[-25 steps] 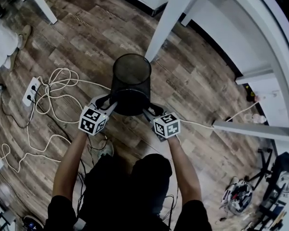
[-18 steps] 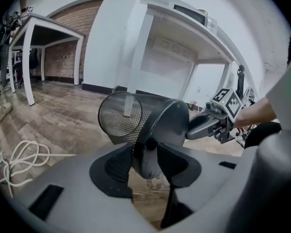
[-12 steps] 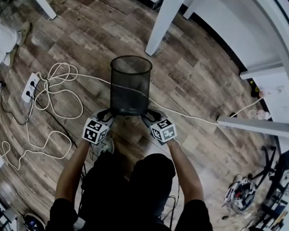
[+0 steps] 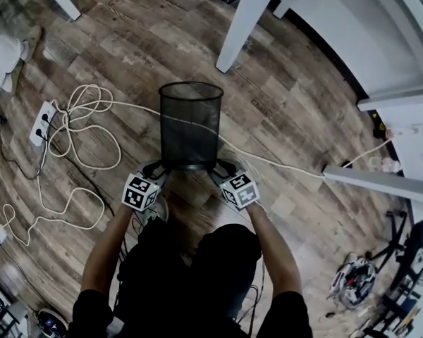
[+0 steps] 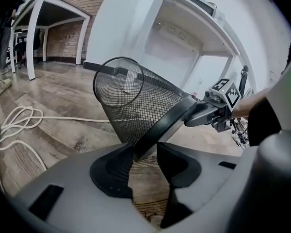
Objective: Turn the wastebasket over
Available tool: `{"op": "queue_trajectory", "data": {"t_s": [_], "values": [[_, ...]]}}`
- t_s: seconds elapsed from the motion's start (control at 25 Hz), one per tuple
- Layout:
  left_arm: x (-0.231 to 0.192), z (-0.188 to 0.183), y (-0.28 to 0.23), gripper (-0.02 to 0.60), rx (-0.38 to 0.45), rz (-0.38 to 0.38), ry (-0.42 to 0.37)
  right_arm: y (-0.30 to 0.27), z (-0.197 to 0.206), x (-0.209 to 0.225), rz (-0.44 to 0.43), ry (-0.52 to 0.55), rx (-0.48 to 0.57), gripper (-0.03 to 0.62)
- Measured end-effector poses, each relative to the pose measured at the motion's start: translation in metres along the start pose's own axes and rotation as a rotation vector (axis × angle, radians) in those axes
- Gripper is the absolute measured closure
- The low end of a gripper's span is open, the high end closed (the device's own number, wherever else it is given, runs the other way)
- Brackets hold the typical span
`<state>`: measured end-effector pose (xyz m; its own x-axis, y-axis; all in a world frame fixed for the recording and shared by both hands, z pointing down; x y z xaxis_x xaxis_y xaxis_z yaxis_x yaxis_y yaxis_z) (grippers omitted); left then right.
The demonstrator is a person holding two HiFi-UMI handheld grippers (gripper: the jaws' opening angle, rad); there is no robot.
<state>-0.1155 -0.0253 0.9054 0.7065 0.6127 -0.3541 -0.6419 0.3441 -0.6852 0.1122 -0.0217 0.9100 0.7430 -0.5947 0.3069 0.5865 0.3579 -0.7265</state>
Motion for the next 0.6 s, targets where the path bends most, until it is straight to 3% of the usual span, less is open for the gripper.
{"op": "queue_trajectory", "data": {"t_s": [0.6], "values": [[-0.001,0.021,-0.012,0.397,-0.059,-0.001,-0.006,-0.013,0.020,-0.002,-0.008,0.001,-0.052,0.405]]}}
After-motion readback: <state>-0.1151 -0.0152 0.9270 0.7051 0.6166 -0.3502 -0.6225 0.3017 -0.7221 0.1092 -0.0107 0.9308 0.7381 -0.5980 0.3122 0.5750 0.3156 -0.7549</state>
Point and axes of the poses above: the fingertips, and each gripper's own axes: y backward along the fingers, x to its right, z out of its underside, the point moved 6 cm from there along y, backward along the fingers, and after that the axes turned 2 degrees about z, right-handed, at the moved point
